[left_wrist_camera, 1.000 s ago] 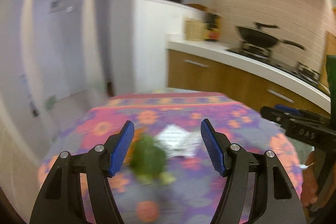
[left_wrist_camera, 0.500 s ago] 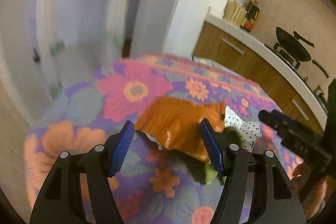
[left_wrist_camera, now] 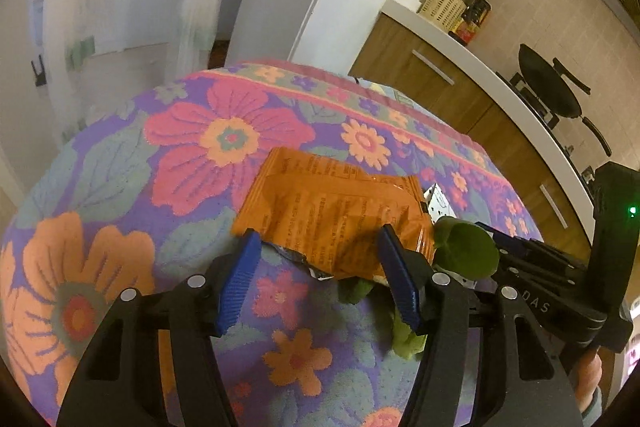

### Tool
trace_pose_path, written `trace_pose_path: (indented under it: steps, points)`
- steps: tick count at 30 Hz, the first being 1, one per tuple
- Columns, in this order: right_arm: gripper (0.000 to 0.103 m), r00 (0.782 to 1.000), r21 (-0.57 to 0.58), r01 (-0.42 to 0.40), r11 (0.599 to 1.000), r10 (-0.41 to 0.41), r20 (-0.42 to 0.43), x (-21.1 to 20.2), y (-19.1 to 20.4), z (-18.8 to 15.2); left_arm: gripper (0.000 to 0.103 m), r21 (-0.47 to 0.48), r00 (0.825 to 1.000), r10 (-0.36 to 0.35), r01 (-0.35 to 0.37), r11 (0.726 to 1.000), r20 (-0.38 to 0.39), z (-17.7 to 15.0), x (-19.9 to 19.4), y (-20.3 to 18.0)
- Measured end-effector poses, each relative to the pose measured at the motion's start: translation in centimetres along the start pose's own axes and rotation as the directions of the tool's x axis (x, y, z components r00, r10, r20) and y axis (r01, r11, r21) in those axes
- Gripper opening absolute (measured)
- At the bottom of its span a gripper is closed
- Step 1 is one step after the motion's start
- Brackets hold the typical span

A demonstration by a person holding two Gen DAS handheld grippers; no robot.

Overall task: Collect trash
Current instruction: 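Grasp the orange snack bag with the left tool while the right tool grasps the dotted paper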

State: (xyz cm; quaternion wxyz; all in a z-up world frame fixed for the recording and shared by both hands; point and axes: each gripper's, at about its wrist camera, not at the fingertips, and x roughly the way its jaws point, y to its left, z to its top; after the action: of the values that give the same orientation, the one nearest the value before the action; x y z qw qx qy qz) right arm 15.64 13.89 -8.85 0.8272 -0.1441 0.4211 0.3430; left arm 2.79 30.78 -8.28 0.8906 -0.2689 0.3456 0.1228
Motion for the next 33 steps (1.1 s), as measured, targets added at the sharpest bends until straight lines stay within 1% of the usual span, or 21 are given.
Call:
trace_pose_path:
  steps: [3,4,5,6,7,12,14,19,20,21,22,23,24,25,26,27,29,30,31,32,33]
  points:
    - [0.014,1.000,-0.017,0.012,1.000,-0.012,0.008,-0.1,0.3,0.0,0.058,0.021,1.000,0.020,-0.020,1.000,-0.001,-0.1,0.0,-0.5]
    - [0.013,1.000,-0.020,0.018,1.000,-0.018,0.017,-0.3,0.3,-0.1,0.053,0.032,1.000,0.030,-0.030,0.999,-0.003,0.0,0.1,-0.7]
    - [0.008,0.999,-0.018,0.020,1.000,-0.020,0.025,-0.5,0.3,-0.1,0.047,0.053,0.998,0.056,-0.056,0.997,-0.008,0.0,0.2,-0.9]
    - [0.007,0.999,-0.014,0.021,1.000,-0.020,0.038,-0.7,0.3,-0.2,0.015,0.077,0.997,0.079,-0.077,0.994,-0.018,0.0,0.4,-1.1]
    - [0.006,0.999,-0.011,0.018,1.000,-0.018,0.048,-0.9,0.2,-0.2,0.000,0.092,0.995,0.082,-0.077,0.993,-0.048,0.0,0.8,-1.1]
    - [0.004,0.992,0.008,0.012,1.000,-0.013,0.124,-2.6,-0.3,-0.4,0.000,0.108,0.997,0.067,-0.063,0.992,-0.030,-0.2,0.6,-1.2]
    - [0.004,0.991,0.031,0.005,1.000,-0.009,0.135,-3.1,-0.9,-0.5,0.000,0.122,0.999,0.048,-0.048,0.991,-0.004,-0.4,-0.1,-1.6]
    - [0.004,0.987,0.086,-0.007,0.996,-0.007,0.159,-5.2,-3.2,-1.3,0.000,0.170,1.000,0.012,-0.007,0.985,-0.026,-2.3,-2.7,-2.2]
    - [0.004,0.985,0.088,-0.004,0.996,-0.011,0.171,-5.8,-3.5,-1.5,0.001,0.169,0.999,0.002,0.006,0.986,-0.050,-3.1,-3.3,-2.0]
    - [0.004,0.983,0.089,-0.003,0.996,-0.013,0.182,-6.4,-3.7,-1.7,0.015,0.168,0.996,-0.012,0.026,0.985,-0.083,-3.8,-3.9,-1.9]
    - [0.004,0.981,0.089,-0.005,0.996,-0.012,0.192,-6.9,-3.9,-1.8,0.035,0.166,0.995,-0.021,0.038,0.985,-0.100,-4.4,-4.3,-1.8]
    - [0.004,0.980,0.090,-0.010,0.996,-0.008,0.200,-7.3,-4.0,-2.0,0.042,0.165,0.995,-0.030,0.045,0.985,-0.096,-5.0,-5.3,-1.6]
    - [0.004,0.979,0.090,-0.017,0.996,-0.002,0.204,-7.6,-4.2,-2.1,0.052,0.168,0.996,-0.024,0.039,0.985,-0.091,-5.5,-6.1,-1.5]
    - [0.004,0.979,0.092,-0.025,0.995,0.005,0.206,-7.8,-4.3,-2.2,0.055,0.175,0.995,-0.020,0.037,0.984,-0.098,-5.8,-6.9,-1.3]
    - [0.004,0.978,0.093,-0.032,0.995,0.012,0.209,-7.9,-4.3,-2.3,0.055,0.179,0.995,-0.024,0.042,0.983,-0.101,-5.9,-7.4,-1.1]
    - [0.004,0.977,0.094,-0.040,0.995,0.019,0.213,-8.2,-4.4,-2.5,0.055,0.178,0.997,-0.023,0.036,0.983,-0.080,-5.8,-8.5,-0.7]
    - [0.004,0.976,0.090,-0.047,0.995,0.027,0.217,-8.3,-4.3,-2.6,0.066,0.177,1.000,0.020,-0.018,0.984,-0.008,-5.0,-9.8,0.0]
    - [0.004,0.976,0.087,-0.048,0.995,0.028,0.216,-8.3,-4.3,-2.7,0.079,0.183,0.997,0.069,-0.074,0.980,0.033,-4.3,-10.1,0.4]
    - [0.004,0.976,0.086,-0.047,0.995,0.027,0.216,-8.3,-4.3,-2.7,0.083,0.187,0.993,0.105,-0.114,0.976,0.056,-3.8,-10.1,0.6]
    - [0.004,0.976,0.085,-0.048,0.995,0.029,0.214,-8.2,-4.3,-2.8,0.083,0.199,0.987,0.144,-0.156,0.968,0.075,-2.9,-9.4,1.1]
    - [0.004,0.976,0.084,-0.051,0.995,0.032,0.213,-8.2,-4.4,-2.8,0.083,0.209,0.985,0.155,-0.167,0.964,0.071,-2.2,-8.6,1.5]
